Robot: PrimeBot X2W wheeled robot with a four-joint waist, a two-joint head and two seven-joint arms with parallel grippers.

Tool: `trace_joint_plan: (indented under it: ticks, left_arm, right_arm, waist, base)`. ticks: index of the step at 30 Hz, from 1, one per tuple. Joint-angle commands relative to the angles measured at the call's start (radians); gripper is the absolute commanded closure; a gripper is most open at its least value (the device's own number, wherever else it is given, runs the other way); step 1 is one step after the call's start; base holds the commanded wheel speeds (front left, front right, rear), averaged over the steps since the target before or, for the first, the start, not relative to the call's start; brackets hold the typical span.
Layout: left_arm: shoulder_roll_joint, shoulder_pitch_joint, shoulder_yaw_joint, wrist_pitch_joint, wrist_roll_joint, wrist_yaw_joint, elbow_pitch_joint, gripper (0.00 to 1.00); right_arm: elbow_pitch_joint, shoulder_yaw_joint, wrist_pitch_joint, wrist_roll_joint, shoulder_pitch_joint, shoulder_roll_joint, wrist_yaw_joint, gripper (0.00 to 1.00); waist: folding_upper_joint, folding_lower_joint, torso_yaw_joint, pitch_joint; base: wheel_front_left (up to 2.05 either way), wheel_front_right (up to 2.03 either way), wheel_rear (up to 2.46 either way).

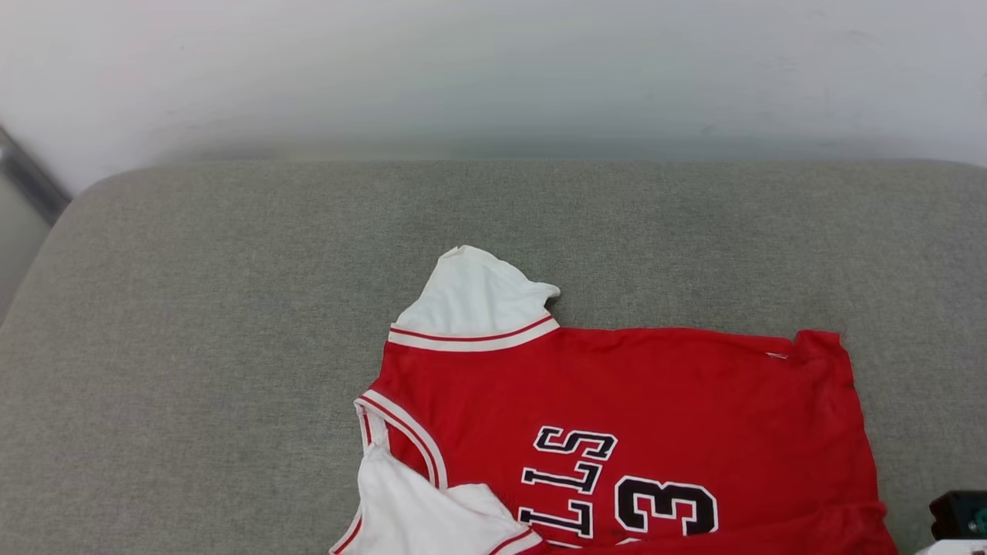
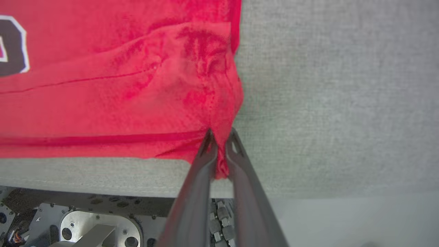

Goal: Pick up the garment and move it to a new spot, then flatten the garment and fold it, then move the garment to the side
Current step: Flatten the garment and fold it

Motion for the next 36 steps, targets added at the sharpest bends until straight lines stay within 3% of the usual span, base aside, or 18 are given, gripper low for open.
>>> trace_joint_plan:
  ticks: [1,8,17,21,25,31,36]
  left_arm:
    - [0.000,-0.013,0.004,-0.013,0.006,0.001,0.015,0.00]
    - [-0.018,-0.041,0.038,-0.118,0.016,0.011,0.019,0.00]
    - [-0.050,-0.086,0.128,-0.360,0.052,0.047,-0.037,0.00]
    - [-0.087,-0.097,0.173,-0.400,0.087,0.088,-0.080,0.00]
    - [-0.123,-0.103,0.216,-0.406,0.113,0.099,-0.125,0.00]
    - [-0.200,-0.108,0.290,-0.407,0.197,0.037,-0.205,0.00]
    - [-0.219,-0.135,0.310,-0.406,0.230,-0.033,-0.178,0.00]
  right_arm:
    - [0.008,0.002,-0.032,0.001,-0.025,-0.005,-0.002,0.00]
    - [-0.002,0.014,-0.120,0.013,-0.067,-0.011,-0.001,0.00]
    - [-0.102,0.064,-0.322,0.047,-0.123,-0.013,-0.001,0.00]
    - [-0.130,0.061,-0.450,0.031,-0.136,0.006,-0.001,0.00]
    - [-0.139,0.049,-0.541,0.026,-0.140,0.042,-0.001,0.00]
    - [-0.143,0.073,-0.679,0.015,-0.140,0.076,-0.001,0.00]
    - [-0.136,0.105,-0.736,0.003,-0.160,0.079,-0.001,0.00]
  waist:
    - [0.0000,0.0000,-0.002,0.000]
    - [0.0000,0.0000,-0.010,-0.021]
    - [0.0000,0.0000,-0.024,-0.055]
    - [0.0000,0.0000,-0.029,-0.071]
    - [0.0000,0.0000,-0.033,-0.077]
    - [0.0000,0.0000,-0.049,-0.070]
    - [0.0000,0.0000,-0.080,-0.037]
  base:
    - [0.00,0.00,0.00]
    - [0.00,0.00,0.00]
    - [0.00,0.00,0.00]
    - [0.00,0.00,0.00]
    - [0.00,0.00,0.00]
    - [0.00,0.00,0.00]
    - [0.00,0.00,0.00]
